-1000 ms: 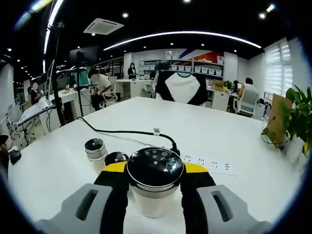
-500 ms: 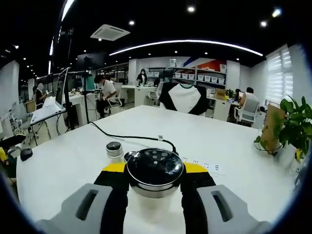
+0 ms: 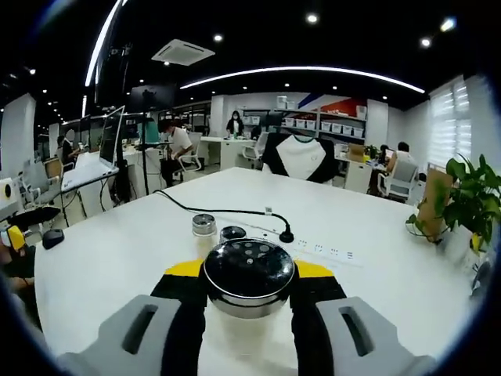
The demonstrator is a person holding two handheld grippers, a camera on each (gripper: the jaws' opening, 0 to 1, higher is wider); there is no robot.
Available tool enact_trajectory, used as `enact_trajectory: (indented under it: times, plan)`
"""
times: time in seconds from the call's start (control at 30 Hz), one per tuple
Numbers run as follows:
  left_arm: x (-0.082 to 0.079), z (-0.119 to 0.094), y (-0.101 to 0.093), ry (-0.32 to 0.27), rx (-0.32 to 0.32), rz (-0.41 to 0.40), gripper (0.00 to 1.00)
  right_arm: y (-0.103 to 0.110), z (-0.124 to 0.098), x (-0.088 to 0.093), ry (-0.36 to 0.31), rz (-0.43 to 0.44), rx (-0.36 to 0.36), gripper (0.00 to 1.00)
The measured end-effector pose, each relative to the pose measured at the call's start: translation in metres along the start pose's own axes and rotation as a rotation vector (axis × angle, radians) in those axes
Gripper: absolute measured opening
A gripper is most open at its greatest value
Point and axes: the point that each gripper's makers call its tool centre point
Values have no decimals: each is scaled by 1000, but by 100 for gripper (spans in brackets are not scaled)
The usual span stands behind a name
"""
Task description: Rotate the seasoning bottle until the label or dispensing opening points toward the visible target arrow and the bottle remains upright within the marked orientation range
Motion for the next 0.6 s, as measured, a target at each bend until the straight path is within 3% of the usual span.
enact_trajectory:
  times: [0.23,0.6]
  plan:
    - [0,-3,-3,-4,-2,2,89,10,-4,25,28,8,-13,40]
    - [5,-7,-10,2,-10,9,89,12,-3,44,38,-24,-41,40]
Point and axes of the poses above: the point that each gripper's makers call its tool centre point, and the gripper's own axes: z roughly forward along the fingers, y roughly to its left, x roughly out of its underside, and after that the axes turned 13 degrees about y, right-handed
